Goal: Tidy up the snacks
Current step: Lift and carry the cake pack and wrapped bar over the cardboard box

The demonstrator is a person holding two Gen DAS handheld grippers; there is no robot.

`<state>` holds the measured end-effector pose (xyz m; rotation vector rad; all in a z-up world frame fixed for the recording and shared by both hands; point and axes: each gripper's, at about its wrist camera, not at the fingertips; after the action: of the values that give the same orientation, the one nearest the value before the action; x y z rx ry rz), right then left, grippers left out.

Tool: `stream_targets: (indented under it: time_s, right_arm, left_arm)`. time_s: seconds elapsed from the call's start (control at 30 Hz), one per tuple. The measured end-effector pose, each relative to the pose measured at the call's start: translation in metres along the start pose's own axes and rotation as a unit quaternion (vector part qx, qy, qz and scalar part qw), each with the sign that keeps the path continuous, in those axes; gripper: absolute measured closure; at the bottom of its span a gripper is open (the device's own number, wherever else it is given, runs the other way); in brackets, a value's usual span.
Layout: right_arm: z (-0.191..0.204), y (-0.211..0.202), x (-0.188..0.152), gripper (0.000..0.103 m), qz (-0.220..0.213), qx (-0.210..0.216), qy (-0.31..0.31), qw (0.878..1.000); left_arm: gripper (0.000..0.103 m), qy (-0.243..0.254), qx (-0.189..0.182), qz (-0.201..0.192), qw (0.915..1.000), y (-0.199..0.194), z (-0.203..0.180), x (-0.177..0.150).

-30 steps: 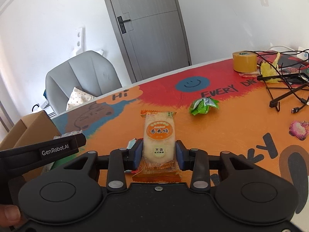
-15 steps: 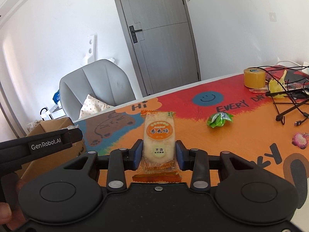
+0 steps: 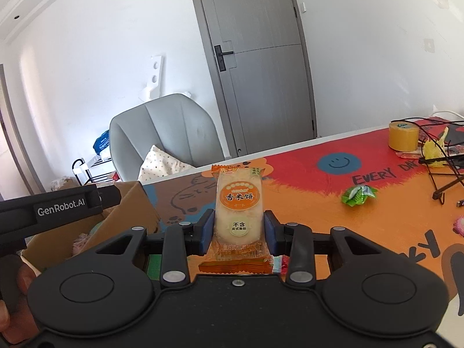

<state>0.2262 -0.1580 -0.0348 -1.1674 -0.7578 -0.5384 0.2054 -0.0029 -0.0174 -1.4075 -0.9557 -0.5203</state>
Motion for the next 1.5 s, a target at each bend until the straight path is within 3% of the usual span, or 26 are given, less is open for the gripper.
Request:
stream_targets:
  time_s: [0.53,1.07,1.23,1.37,1.5]
  right_arm:
    - [0.052,0.006,0.007,0.066,-0.008,0.02,-0.037,0.999]
    - [0.109,0.028,0.012,0.066,0.002,0.062,-0.074,0.995]
    - [0.121,0.033,0.01,0.066,0.009,0.066,-0.083,0.994]
    - [0.131,0.035,0.009,0.066,0.013,0.073,-0.089,0.993]
    - [0.14,0.036,0.009,0.066,0.016,0.083,-0.095,0.992]
  left_arm:
    - [0.049,-0.035,0.028,-0.021,0.9988,-0.015,0.054,0.013]
    - [0.048,-0.089,0.053,0.004,0.9946,0.0,0.121,0.01]
    - [0.042,-0.103,0.041,0.015,0.9937,0.0,0.135,0.008]
    - [0.03,-0.109,0.042,0.006,0.9931,-0.007,0.143,0.008]
    - [0.029,-0.12,0.048,0.0,0.9916,-0.013,0.153,0.008]
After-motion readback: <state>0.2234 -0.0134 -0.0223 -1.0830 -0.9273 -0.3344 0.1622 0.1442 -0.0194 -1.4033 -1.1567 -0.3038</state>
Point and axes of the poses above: each gripper's, at about its wrist camera, not at the fingertips, and y roughly the way its jaws point, z to its left, x to its top, and after that the axes turned 10 degrees about z, right-handed
